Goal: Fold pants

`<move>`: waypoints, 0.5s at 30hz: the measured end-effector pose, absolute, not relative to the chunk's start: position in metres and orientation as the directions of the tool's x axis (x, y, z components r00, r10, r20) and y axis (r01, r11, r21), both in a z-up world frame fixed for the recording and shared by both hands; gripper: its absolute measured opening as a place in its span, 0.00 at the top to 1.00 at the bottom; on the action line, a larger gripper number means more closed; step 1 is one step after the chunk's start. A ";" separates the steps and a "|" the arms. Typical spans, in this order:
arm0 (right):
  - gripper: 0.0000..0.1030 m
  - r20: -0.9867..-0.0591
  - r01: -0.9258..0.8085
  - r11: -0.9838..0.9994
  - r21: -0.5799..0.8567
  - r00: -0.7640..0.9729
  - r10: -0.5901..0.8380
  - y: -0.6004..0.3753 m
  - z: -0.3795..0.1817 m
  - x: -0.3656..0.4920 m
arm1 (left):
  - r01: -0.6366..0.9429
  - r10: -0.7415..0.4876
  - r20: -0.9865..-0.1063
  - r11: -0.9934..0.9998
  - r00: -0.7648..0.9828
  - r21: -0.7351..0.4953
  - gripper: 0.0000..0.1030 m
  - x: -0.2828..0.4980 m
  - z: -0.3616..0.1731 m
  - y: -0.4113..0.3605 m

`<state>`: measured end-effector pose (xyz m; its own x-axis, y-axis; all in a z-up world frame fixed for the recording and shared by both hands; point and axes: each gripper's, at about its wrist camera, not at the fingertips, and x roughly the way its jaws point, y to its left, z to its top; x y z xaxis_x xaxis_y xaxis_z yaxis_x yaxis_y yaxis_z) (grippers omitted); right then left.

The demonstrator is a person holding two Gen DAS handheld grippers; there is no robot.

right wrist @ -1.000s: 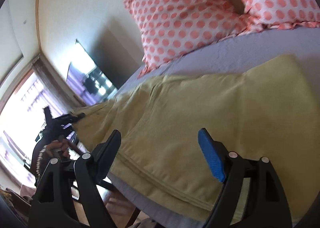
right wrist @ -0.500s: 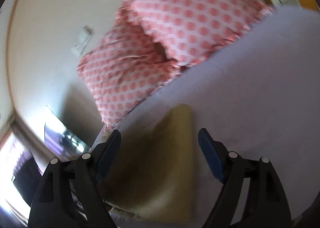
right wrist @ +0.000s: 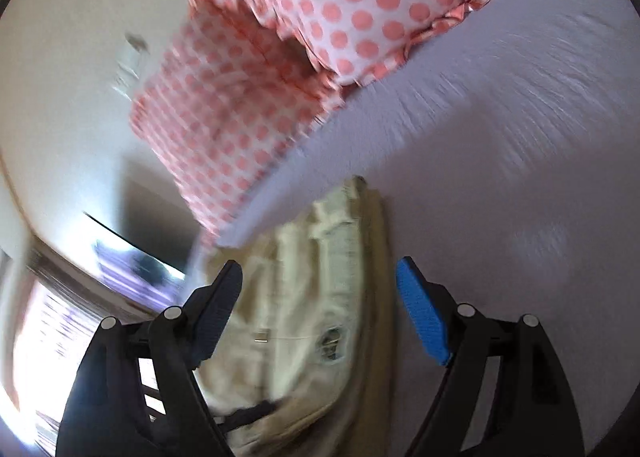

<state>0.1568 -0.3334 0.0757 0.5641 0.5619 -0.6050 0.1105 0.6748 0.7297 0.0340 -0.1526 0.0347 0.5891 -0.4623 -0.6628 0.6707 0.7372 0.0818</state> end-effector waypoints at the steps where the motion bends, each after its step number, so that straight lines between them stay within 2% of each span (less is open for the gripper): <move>1: 0.22 -0.631 0.113 0.695 0.710 0.540 0.557 -0.330 0.073 0.161 | 0.694 -0.517 -0.659 0.720 0.547 0.011 0.76 0.032 0.041 -0.141; 3: 0.30 -0.680 0.106 0.745 0.659 0.506 0.530 -0.321 0.069 0.168 | 0.717 -0.642 -0.626 0.673 0.443 -0.182 0.59 0.035 0.056 -0.102; 5: 0.44 -0.687 0.079 0.753 0.654 0.478 0.547 -0.316 0.067 0.172 | 0.663 -0.664 -0.595 0.697 0.452 -0.273 0.47 0.040 0.067 -0.060; 7: 0.52 -0.696 0.074 0.764 0.641 0.477 0.537 -0.316 0.065 0.173 | 0.536 -0.593 -0.603 0.788 0.534 -0.302 0.45 0.065 0.073 -0.006; 9: 0.53 -0.674 0.080 0.736 0.672 0.478 0.563 -0.322 0.060 0.174 | 0.366 -0.431 -0.671 0.897 0.603 -0.247 0.44 0.099 0.066 0.040; 11: 0.57 -0.664 0.078 0.723 0.686 0.474 0.579 -0.326 0.057 0.175 | 0.275 -0.367 -0.730 0.928 0.577 -0.250 0.44 0.126 0.053 0.069; 15: 0.62 -0.648 0.045 0.712 0.701 0.457 0.610 -0.327 0.056 0.175 | 0.257 -0.466 -0.763 0.885 0.448 -0.389 0.44 0.158 0.033 0.089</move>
